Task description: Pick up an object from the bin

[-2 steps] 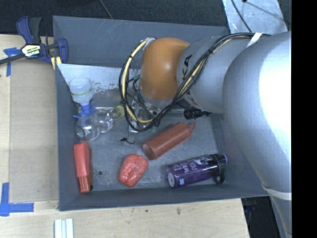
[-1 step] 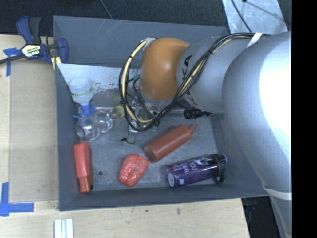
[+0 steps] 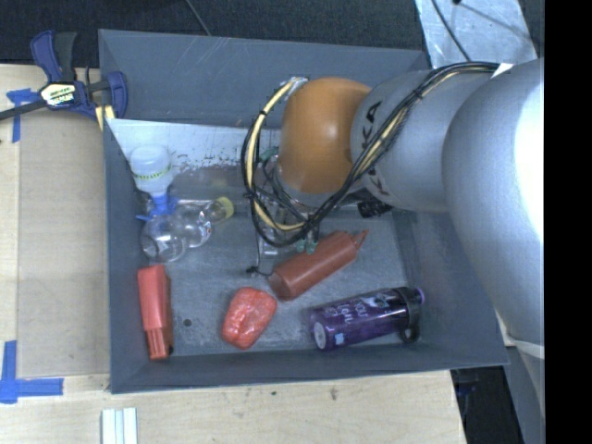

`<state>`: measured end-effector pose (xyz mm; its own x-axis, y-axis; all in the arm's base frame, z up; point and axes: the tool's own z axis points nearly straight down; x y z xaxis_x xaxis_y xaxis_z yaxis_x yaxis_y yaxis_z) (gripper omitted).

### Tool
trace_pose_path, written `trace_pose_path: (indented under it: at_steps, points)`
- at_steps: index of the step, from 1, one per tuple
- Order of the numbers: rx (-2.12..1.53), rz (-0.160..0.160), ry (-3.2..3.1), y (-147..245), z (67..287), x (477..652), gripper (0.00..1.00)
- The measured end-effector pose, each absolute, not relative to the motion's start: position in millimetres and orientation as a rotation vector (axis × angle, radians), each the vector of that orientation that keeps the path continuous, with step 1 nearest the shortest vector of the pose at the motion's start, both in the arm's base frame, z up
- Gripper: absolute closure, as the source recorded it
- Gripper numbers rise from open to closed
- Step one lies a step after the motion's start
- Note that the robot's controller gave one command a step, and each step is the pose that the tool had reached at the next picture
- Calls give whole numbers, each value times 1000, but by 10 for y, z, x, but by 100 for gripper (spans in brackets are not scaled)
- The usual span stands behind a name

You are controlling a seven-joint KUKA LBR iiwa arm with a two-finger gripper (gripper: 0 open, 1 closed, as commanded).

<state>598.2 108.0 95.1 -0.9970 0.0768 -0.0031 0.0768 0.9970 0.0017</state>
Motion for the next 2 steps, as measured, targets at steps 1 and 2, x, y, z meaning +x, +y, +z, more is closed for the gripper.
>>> trace_pose_path:
  at_steps: [1,2]
  points:
    - [39,0,3139,673,846,5797,0]
    - [167,0,3135,474,814,5470,0]
